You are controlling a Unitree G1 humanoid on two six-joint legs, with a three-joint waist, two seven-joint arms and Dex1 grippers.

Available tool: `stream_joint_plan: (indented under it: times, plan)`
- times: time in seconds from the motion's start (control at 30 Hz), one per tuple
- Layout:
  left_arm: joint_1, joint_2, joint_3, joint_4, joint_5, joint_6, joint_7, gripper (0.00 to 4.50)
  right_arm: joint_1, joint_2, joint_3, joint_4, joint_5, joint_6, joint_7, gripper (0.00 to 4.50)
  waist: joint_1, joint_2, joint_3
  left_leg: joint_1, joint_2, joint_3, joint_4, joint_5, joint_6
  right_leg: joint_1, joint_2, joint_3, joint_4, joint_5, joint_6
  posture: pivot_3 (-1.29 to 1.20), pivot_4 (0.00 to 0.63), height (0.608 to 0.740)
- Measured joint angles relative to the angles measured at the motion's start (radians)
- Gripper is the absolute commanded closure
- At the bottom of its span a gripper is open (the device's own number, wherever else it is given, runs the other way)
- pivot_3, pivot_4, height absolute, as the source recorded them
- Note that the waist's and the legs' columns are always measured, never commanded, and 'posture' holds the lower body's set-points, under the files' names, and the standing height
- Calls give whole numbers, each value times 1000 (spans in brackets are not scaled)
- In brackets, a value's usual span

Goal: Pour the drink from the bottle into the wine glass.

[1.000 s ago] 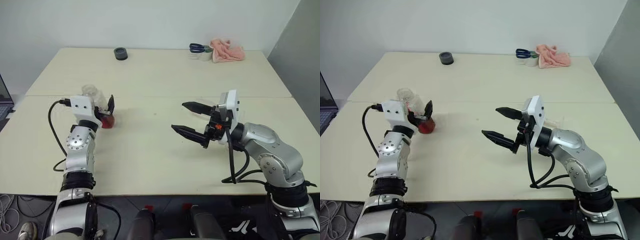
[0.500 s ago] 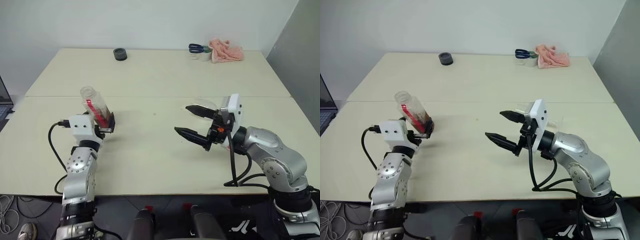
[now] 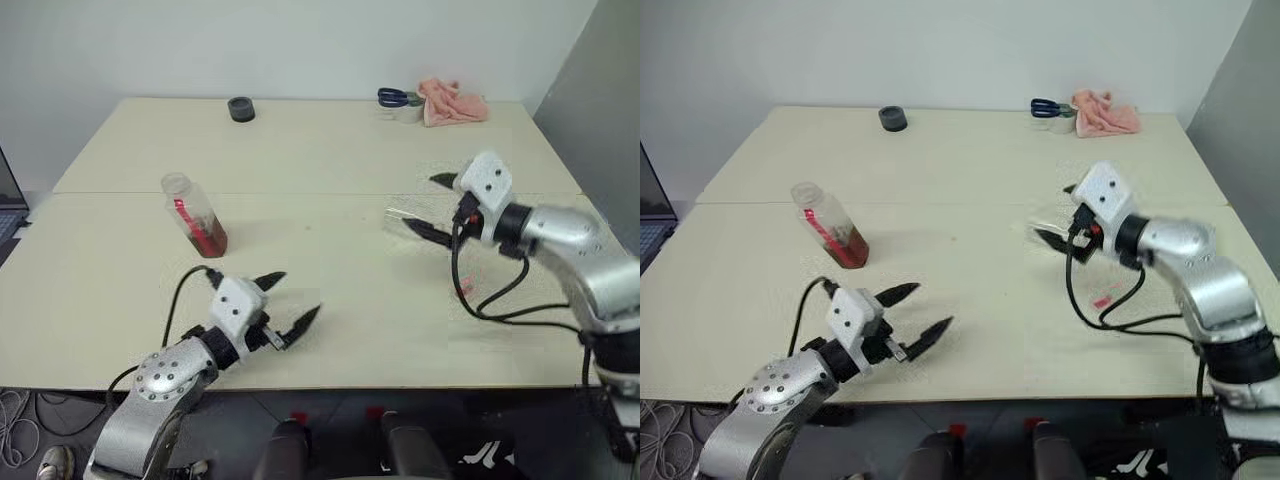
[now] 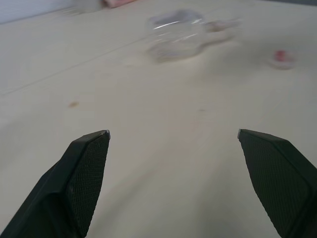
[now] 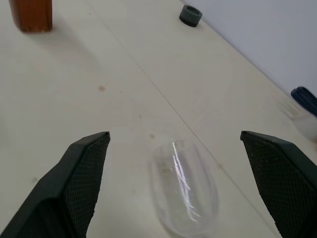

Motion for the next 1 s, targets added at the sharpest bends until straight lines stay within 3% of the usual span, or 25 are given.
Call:
stream_joint_plan:
  times: [0.1, 0.3, 0.67, 0.93, 1.0]
  plan:
    - [-74, 65, -18, -12, -24, 11, -94, 29, -57, -52, 90, 117, -97, -81, 119, 0, 0, 0, 0, 0, 1, 0, 0, 0, 0, 0, 1, 0, 0, 0, 0, 0, 150, 740]
    - [-145, 118, -45, 20, 4, -30, -193, 29, -150, -50, 176, 320, -209, -190, 265, 0, -2, 0, 0, 0, 0, 1, 1, 0, 0, 0, 0, 1, 0, 0, 0, 0, 150, 740]
    - [-142, 15, -91, 66, 110, -71, -109, 29, -343, 64, 307, 794, -480, -466, 318, 0, -1, 0, 0, 0, -1, 1, 1, 0, 0, 0, -2, 1, 0, 1, -2, 0, 150, 740]
    - [-128, -2, -109, 58, 140, -69, -80, 29, -453, 124, 355, 1072, -628, -641, 312, 0, -1, 1, 1, 0, -1, 1, 1, 0, 0, -1, -2, 1, 1, 2, -3, 0, 150, 740]
    - [-115, -3, -108, 55, 145, -69, -70, 0, -469, 133, 355, 1125, -646, -669, 313, 378, -2, 1, 1, 0, -1, 1, 1, 0, 0, 0, -2, 1, 1, 2, -3, 0, 150, 740]
